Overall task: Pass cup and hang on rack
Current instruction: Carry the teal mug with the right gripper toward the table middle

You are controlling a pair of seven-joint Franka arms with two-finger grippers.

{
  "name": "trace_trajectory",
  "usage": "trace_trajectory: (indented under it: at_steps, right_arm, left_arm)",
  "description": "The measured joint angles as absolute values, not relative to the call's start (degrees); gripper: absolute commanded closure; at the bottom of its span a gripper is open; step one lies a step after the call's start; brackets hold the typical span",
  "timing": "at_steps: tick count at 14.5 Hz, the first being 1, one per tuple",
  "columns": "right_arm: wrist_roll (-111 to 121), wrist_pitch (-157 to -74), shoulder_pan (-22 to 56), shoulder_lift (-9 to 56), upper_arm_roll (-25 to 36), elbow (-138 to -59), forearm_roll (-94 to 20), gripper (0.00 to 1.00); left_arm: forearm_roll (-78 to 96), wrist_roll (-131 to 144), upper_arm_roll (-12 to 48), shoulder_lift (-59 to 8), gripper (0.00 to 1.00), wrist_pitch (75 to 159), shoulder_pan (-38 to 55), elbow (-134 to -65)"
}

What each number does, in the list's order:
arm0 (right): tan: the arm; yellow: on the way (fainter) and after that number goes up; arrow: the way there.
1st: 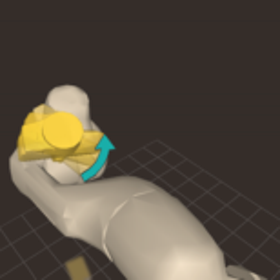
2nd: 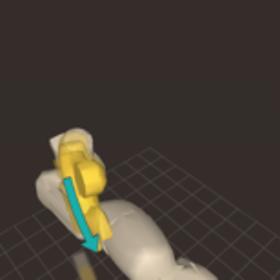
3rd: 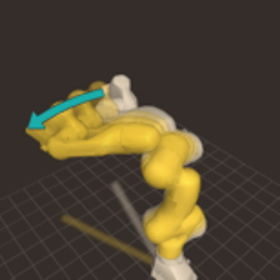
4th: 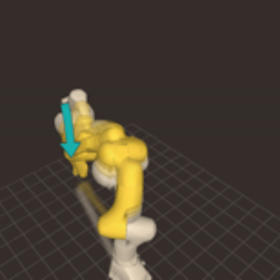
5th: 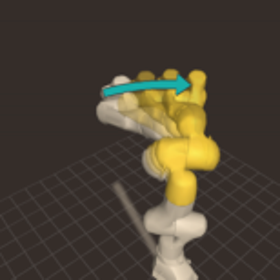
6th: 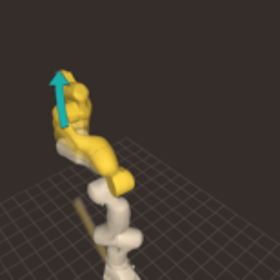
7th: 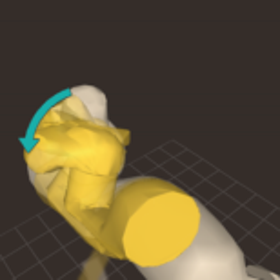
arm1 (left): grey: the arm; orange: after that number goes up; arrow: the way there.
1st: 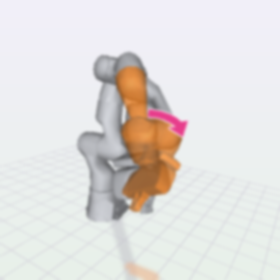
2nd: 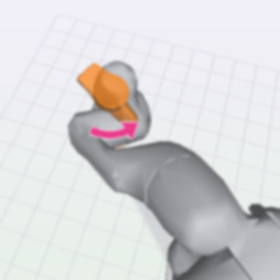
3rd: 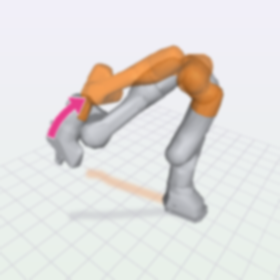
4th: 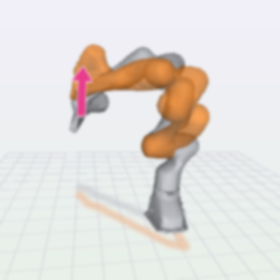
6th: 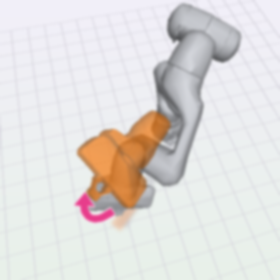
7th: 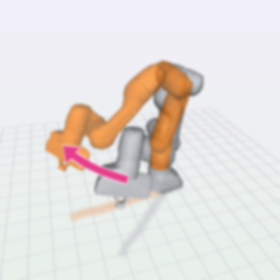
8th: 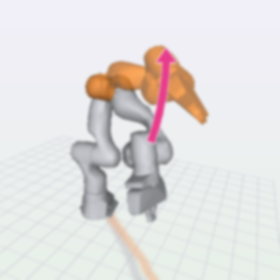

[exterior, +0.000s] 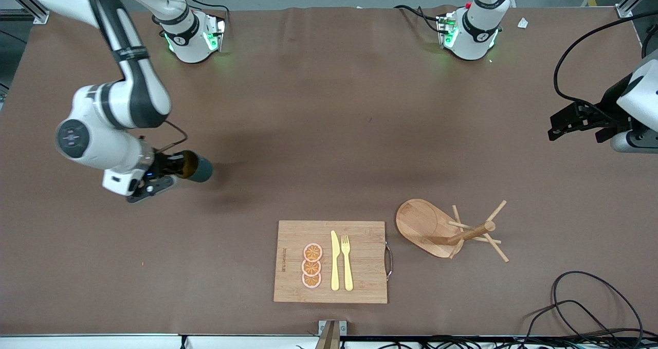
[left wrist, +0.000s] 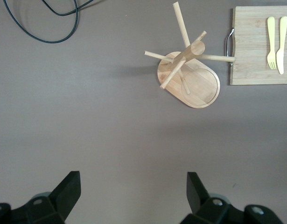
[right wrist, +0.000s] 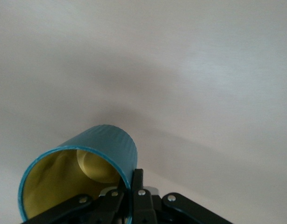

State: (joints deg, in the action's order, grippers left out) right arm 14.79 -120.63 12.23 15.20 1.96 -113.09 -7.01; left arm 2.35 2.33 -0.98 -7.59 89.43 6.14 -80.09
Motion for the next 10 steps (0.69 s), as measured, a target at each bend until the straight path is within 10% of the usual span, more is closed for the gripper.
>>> trace_trajectory:
  at_steps: [10]
  right_arm:
    - [-14.04, -122.88, 36.02, 18.81, 1.72, -105.26, -7.10, 1.00]
  left_arm:
    - [2.35, 2.33, -1.00, -7.63, 0.00, 89.43, 5.95, -80.10]
